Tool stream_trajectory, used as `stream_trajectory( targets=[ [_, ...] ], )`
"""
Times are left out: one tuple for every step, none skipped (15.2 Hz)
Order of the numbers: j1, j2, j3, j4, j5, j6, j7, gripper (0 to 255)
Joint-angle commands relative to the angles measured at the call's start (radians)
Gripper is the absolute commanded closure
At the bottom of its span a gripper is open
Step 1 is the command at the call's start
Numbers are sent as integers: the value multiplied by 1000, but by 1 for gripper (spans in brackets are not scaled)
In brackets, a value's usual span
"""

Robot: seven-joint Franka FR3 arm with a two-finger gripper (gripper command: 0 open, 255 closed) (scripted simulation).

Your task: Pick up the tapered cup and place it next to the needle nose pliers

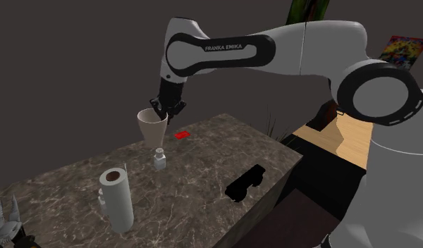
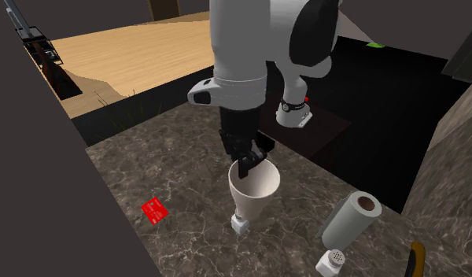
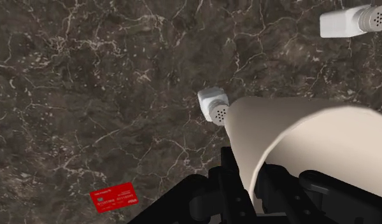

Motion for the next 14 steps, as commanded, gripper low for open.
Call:
stream_trajectory(
  targets=[
    [30, 32, 10, 35, -13, 0, 42, 255],
    [45, 49, 14, 51, -19, 2, 63, 255],
    [61, 66, 19, 68, -26, 4, 83, 255],
    [76, 85, 22, 87, -33, 4, 102, 255],
    [92, 104, 26, 108, -39, 4, 122, 255],
    [108, 125, 29, 131, -46, 3, 141, 255],
    [125, 147, 31, 156, -53, 0, 160, 255],
    [141, 170, 34, 184, -60, -3, 179, 255],
    [158, 195, 36, 213, -67, -8, 197, 255],
    [175, 221, 38, 246, -74, -13, 215, 255],
    [192, 248, 39, 281, -81, -21, 233, 255],
    [210, 278, 40, 321, -88, -30, 250, 255],
    [228, 309, 41, 364, -95, -41, 266, 255],
    [239, 328, 41, 391, -98, -48, 276, 255]
  ],
)
